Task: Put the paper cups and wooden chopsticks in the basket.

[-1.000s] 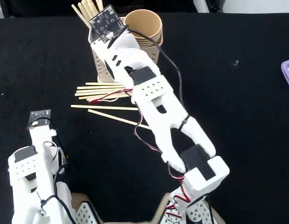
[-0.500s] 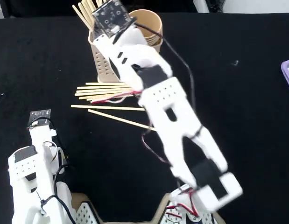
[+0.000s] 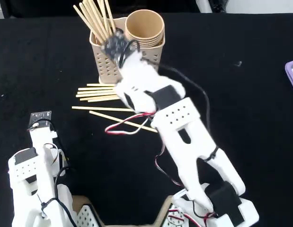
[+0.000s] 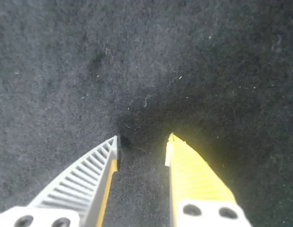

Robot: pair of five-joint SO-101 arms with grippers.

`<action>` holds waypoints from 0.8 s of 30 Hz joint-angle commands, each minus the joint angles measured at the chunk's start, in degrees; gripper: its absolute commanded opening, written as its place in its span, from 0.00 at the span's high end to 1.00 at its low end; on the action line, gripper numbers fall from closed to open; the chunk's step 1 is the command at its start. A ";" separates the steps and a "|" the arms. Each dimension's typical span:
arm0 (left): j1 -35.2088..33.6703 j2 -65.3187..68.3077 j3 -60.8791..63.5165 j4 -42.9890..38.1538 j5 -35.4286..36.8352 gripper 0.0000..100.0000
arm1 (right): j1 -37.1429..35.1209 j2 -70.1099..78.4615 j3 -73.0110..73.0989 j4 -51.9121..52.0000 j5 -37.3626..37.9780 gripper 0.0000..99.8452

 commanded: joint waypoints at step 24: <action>0.75 -0.70 -0.13 -0.79 0.26 0.83 | -1.67 33.10 -11.30 9.67 16.62 0.76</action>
